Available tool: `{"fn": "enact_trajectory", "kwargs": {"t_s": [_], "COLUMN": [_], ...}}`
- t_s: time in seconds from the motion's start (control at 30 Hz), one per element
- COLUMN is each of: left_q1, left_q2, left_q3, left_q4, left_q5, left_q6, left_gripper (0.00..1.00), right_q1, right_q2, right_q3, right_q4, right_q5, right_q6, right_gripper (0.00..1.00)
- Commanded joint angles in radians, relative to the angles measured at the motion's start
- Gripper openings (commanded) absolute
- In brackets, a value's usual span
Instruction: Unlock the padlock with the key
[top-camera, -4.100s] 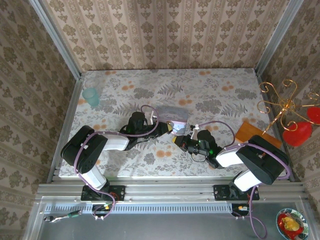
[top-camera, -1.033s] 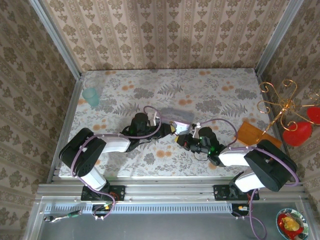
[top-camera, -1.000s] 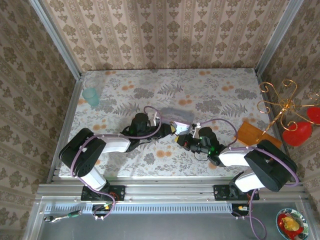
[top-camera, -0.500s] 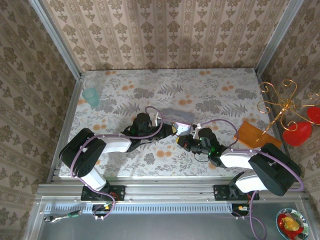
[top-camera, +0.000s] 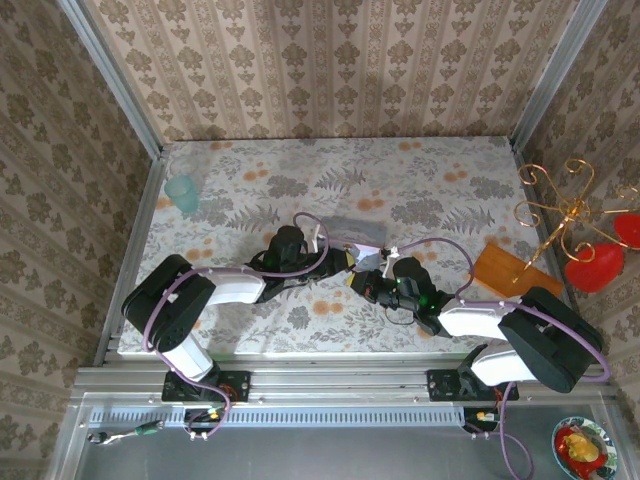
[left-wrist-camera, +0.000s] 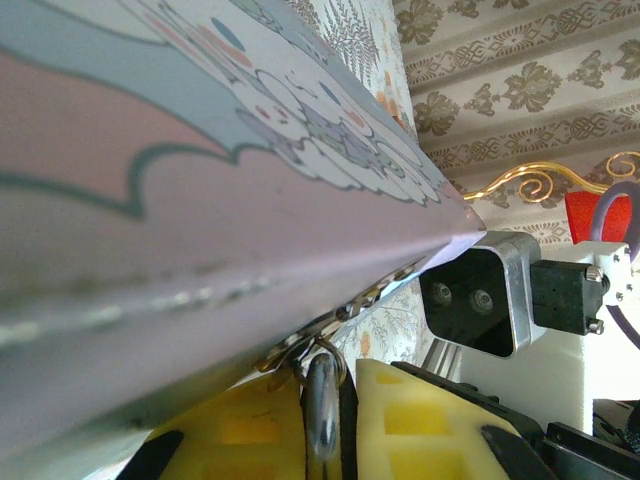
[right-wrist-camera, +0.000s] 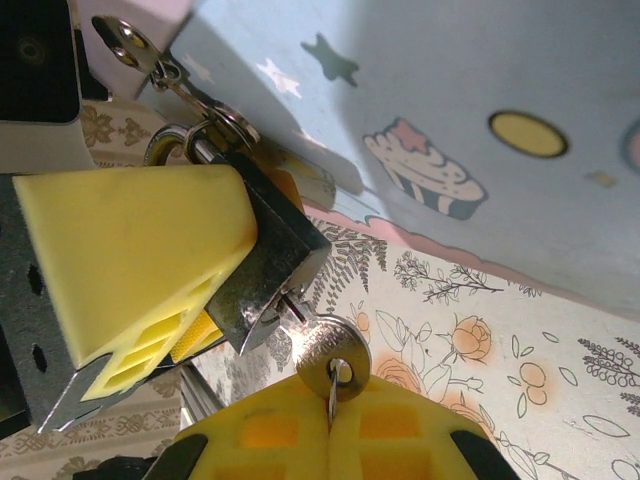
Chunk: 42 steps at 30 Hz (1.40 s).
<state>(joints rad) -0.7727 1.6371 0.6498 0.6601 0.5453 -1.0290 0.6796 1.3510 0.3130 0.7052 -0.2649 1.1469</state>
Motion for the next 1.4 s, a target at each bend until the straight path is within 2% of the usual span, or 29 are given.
{"fn": "enact_trajectory", "kwargs": {"t_s": [0.0, 0.33, 0.5, 0.6, 0.67, 0.8, 0.9, 1.07, 1.37], "left_q1": [-0.057, -0.088, -0.151, -0.15, -0.144, -0.117, -0.077, -0.036, -0.02], "left_q2": [0.004, -0.019, 0.049, 0.08, 0.074, 0.028, 0.005, 0.001, -0.002], "left_q3": [0.022, 0.025, 0.042, 0.028, 0.027, 0.029, 0.009, -0.011, -0.022], "left_q4": [-0.034, -0.062, 0.012, 0.101, 0.085, -0.026, -0.046, -0.013, 0.027], "left_q5": [0.11, 0.106, 0.103, 0.103, 0.103, 0.046, 0.024, -0.002, -0.012], "left_q6": [0.051, 0.049, -0.003, -0.059, -0.052, 0.008, 0.011, -0.011, -0.037], "left_gripper": [0.0, 0.0, 0.0, 0.0, 0.0, 0.0, 0.0, 0.0, 0.0], "right_q1": [0.011, -0.032, -0.011, -0.008, -0.009, -0.009, -0.009, -0.012, -0.012], "right_q2": [-0.031, -0.038, -0.015, 0.017, 0.028, 0.019, -0.007, -0.026, -0.01], "right_q3": [0.056, 0.061, 0.065, 0.036, 0.02, 0.012, 0.005, -0.017, -0.029], "right_q4": [0.13, 0.161, 0.285, 0.392, 0.415, 0.338, 0.263, 0.229, 0.232], "right_q5": [-0.001, -0.011, -0.016, -0.004, 0.016, 0.043, 0.061, 0.058, 0.069], "right_q6": [-0.052, -0.087, -0.129, -0.128, -0.127, -0.147, -0.17, -0.18, -0.143], "right_gripper": [0.0, 0.0, 0.0, 0.0, 0.0, 0.13, 0.21, 0.33, 0.47]}}
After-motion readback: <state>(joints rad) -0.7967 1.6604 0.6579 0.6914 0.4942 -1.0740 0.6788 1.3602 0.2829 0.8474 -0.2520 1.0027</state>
